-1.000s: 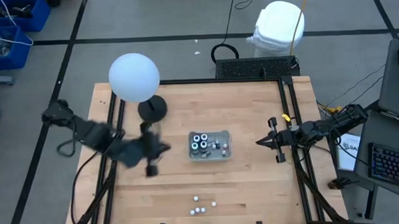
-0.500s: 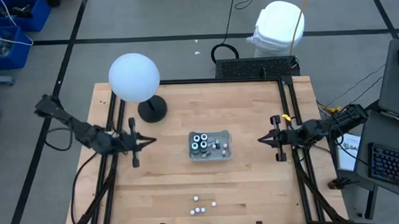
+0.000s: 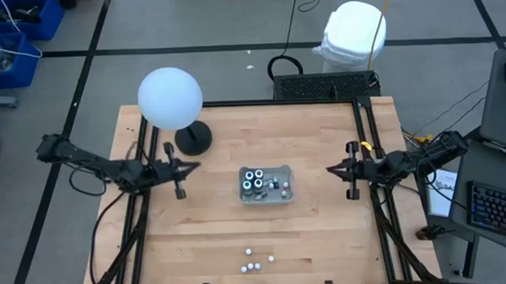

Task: Pick & Place food coloring
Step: Put the small yellow food coloring bottle into the gray bin

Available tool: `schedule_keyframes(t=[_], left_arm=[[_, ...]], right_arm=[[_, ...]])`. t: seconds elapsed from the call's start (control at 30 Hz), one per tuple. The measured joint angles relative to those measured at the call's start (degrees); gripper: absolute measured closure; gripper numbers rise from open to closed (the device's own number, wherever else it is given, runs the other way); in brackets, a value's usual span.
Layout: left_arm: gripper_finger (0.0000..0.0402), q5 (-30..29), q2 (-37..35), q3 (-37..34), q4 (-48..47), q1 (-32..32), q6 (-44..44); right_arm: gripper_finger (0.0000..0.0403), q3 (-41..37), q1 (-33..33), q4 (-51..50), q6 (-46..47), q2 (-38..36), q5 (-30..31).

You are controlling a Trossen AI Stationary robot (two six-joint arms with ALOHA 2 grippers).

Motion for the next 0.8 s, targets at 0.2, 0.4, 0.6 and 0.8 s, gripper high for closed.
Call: schedule_keyframes(t=[0.2,0.4,0.6,0.8], left_arm=[[0.0393,-1.3,0.0,1.0,-1.2,2.7,-0.9],[0.0393,-1.3,0.0,1.0,-4.2,2.4,-5.2],[0.0392,-1.3,-0.1,1.0,-3.5,2.1,-5.1],[0.0392,-1.3,-0.1,1.0,-4.6,2.1,-2.1]], right_arm=[[0.0403,0.5,1.9,5.3,5.2,9.8,-3.5],[0.0403,8.1,7.6,8.1,11.7,31.4,0.0],[0.0403,27.2,13.9,3.5,11.6,56.5,4.0],[0.0403,46.6,15.5,-10.3,21.2,74.9,3.7]])
